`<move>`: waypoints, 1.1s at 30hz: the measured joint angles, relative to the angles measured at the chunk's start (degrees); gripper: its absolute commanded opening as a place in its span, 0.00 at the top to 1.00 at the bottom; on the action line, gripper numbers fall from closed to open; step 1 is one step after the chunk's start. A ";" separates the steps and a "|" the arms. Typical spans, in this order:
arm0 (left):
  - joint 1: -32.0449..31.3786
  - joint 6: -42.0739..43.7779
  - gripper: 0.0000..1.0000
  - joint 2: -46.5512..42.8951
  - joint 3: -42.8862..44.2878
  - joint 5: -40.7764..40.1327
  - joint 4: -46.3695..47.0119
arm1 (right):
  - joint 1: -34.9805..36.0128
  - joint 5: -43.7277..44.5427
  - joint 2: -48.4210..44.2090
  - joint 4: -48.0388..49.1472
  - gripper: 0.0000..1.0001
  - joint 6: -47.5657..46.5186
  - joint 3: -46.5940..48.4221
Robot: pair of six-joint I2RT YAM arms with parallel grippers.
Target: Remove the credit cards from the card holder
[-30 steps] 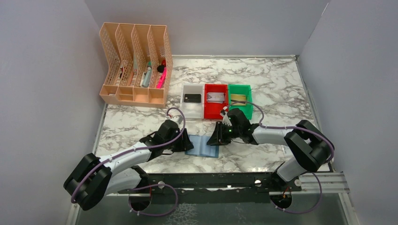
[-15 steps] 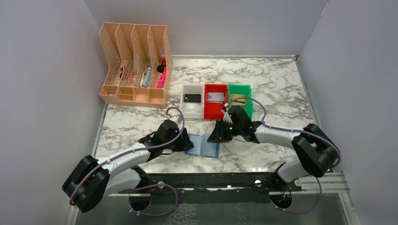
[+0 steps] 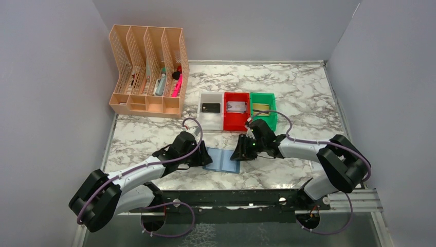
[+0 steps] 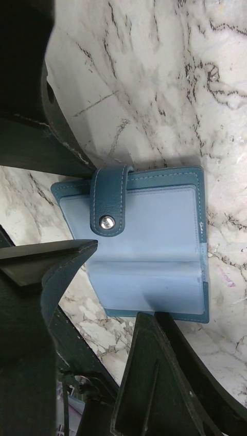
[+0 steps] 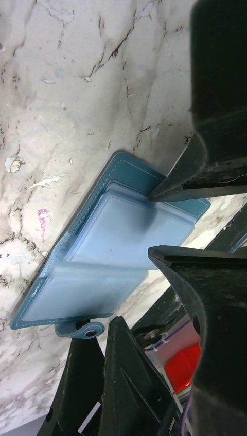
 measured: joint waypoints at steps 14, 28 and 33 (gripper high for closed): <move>0.28 0.07 0.58 0.83 -0.04 -0.07 -0.57 | 0.02 -2.12 3.06 3.13 0.60 0.85 1.09; 0.22 0.00 0.58 0.83 -0.11 0.92 -0.04 | 0.57 -4.61 4.72 9.49 0.65 3.19 1.22; 0.20 -0.02 0.58 0.83 -0.11 1.31 0.00 | 0.57 -4.59 4.72 9.55 0.64 3.21 1.31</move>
